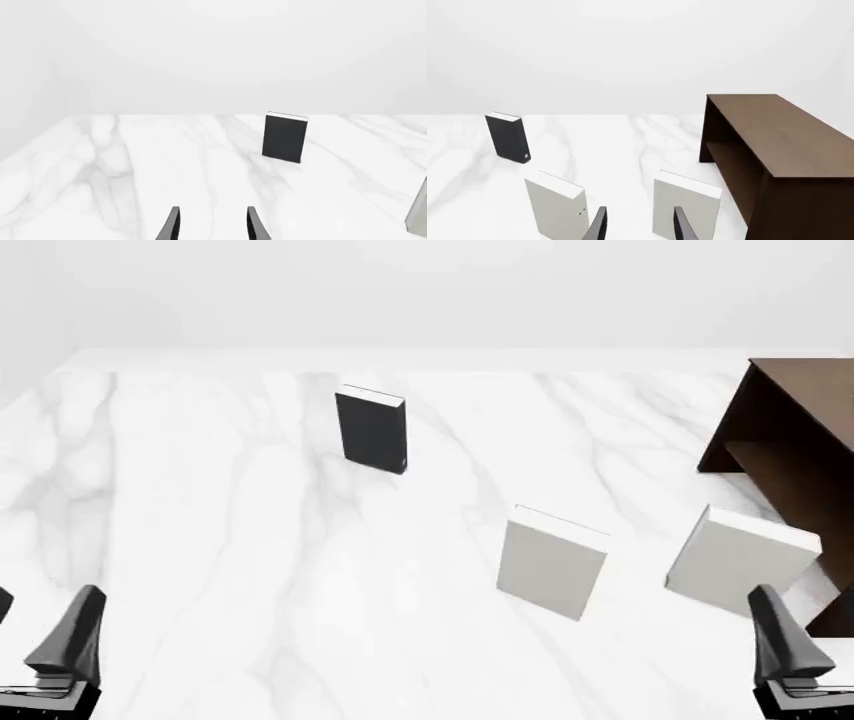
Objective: Pick up the book on the left and place it on top of the shelf.
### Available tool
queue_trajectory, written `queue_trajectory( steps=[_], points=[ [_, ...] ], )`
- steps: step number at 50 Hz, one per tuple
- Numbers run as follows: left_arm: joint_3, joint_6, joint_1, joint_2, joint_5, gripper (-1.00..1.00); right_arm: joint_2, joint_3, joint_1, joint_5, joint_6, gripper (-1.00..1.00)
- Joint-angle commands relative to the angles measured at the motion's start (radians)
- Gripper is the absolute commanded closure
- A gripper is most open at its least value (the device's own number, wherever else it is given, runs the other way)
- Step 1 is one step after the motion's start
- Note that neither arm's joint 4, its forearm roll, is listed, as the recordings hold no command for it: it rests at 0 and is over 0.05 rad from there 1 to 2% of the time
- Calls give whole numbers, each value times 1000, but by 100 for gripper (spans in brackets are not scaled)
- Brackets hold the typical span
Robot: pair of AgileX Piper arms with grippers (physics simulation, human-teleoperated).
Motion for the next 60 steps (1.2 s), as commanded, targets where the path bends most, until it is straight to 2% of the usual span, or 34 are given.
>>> queue_trajectory(
  steps=[1, 9, 12, 13, 14, 15, 16, 17, 24, 25, 31, 32, 33, 42, 46, 50, 55, 58, 60],
  points=[
    [0, 0, 0, 0, 0, -100, 1, -5, -2, 6, 3, -100],
    [0, 0, 0, 0, 0, -100, 7, -18, -13, 13, 6, -100],
    [0, 0, 0, 0, 0, -100, 16, -55, -20, 31, 10, -100],
    [0, 0, 0, 0, 0, -100, 3, -107, -16, 80, 13, -100],
    [0, 0, 0, 0, 0, -100, 3, -107, -16, 80, 13, -100],
    [0, 0, 0, 0, 0, -100, 10, -160, -9, 107, 45, -100],
    [0, 0, 0, 0, 0, -100, 10, -161, -9, 108, 45, -100],
    [0, 0, 0, 0, 0, -100, 16, -205, 14, 129, -20, -100],
    [0, 0, 0, 0, 0, -100, 106, -305, 43, 138, -32, -100],
    [0, 0, 0, 0, 0, -100, 117, -351, 55, 170, -24, -100],
    [0, 0, 0, 0, 0, -100, 182, -446, 96, 223, -39, -100],
    [0, 0, 0, 0, 0, -100, 193, -458, 101, 233, -45, -100],
    [0, 0, 0, 0, 0, -100, 206, -477, 120, 249, -80, -100],
    [0, 0, 0, 0, 0, -100, 302, -608, 150, 328, -94, -100],
    [0, 0, 0, 0, 0, -100, 350, -670, 187, 365, -130, -100],
    [0, 0, 0, 0, 0, -100, 388, -749, 209, 408, -136, -100],
    [0, 0, 0, 0, 0, -100, 435, -781, 222, 420, -136, -100],
    [0, 0, 0, 0, 0, -100, 472, -818, 273, 450, -167, -100],
    [0, 0, 0, 0, 0, -100, 487, -847, 269, 463, -175, -100]
  ],
)
